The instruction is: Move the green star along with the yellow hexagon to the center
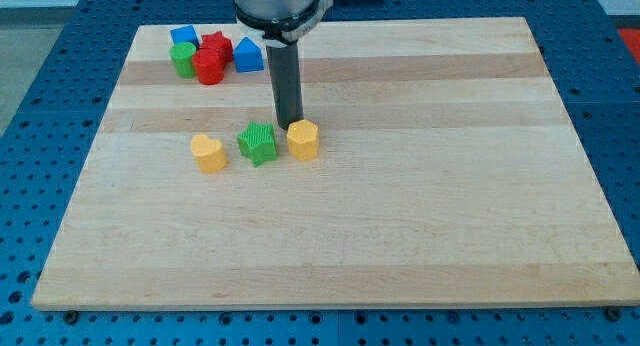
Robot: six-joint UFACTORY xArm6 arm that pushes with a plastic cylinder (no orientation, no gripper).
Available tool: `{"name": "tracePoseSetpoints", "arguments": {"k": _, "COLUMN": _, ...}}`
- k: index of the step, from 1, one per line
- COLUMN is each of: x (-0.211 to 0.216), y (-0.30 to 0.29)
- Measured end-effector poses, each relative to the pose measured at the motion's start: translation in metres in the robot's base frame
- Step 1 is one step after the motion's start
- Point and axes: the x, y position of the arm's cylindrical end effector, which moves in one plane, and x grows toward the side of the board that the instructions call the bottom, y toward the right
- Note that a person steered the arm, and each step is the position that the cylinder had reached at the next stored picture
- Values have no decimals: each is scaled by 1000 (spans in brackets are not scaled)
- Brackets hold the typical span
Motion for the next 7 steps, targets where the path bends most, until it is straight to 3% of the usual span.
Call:
{"name": "tracePoseSetpoints", "arguments": {"k": 2, "x": 0, "y": -98}}
{"name": "tracePoseSetpoints", "arguments": {"k": 4, "x": 46, "y": -163}}
{"name": "tracePoseSetpoints", "arguments": {"k": 5, "x": 71, "y": -163}}
{"name": "tracePoseSetpoints", "arguments": {"k": 7, "x": 59, "y": -121}}
